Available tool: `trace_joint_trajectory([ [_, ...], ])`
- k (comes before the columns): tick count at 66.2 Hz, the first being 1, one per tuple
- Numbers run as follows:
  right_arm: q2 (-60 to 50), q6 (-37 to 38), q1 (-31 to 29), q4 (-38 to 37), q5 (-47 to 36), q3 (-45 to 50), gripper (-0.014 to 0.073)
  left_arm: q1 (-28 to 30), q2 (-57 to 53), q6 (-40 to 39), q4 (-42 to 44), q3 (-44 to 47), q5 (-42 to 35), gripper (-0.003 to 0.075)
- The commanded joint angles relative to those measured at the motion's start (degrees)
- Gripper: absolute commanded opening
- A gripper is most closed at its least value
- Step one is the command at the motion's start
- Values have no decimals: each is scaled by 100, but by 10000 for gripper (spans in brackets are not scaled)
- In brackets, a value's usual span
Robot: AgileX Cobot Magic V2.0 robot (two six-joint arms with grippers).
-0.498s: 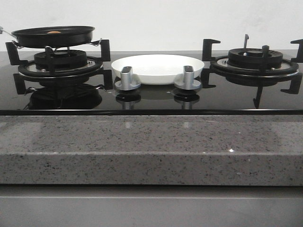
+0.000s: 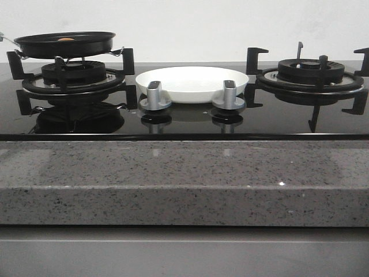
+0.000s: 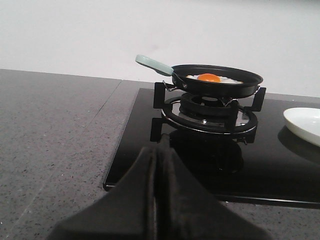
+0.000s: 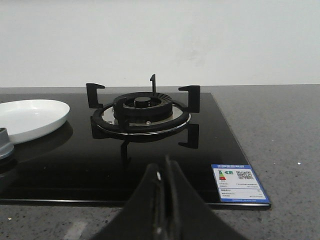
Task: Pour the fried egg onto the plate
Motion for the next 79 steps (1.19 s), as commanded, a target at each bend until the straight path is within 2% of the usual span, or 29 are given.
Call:
trace_joint_trajectory([
  [1,-111,-1,-40,-76,-511,-44,-68,6,-73,-32,-5,29,-445,-20],
  [21,-111,-1,-40,-76,-695,-44,-68,6,-73,-32,-5,29,-506,-20],
  [36,-111,-1,-40,-50,-741,-219,-68,6,-73,-32,-164,-215,-860,-20],
  [44,-111,-1,-40,-43,-79,-824,-68,6,-69,-32,-175,-813,-619,-20],
  [60,463,-1,-40,-43,1244,-2742,-68,6,289,-32,-198,-2649,111,-20],
  [69,1115,-1,-40,-43,1840,-3796,-68,6,830,-32,-198,-3536,933,-20],
  [79,1778,-1,-40,-43,2382,-4548,-68,6,1559,-5,-167,-4279,1892,-20],
])
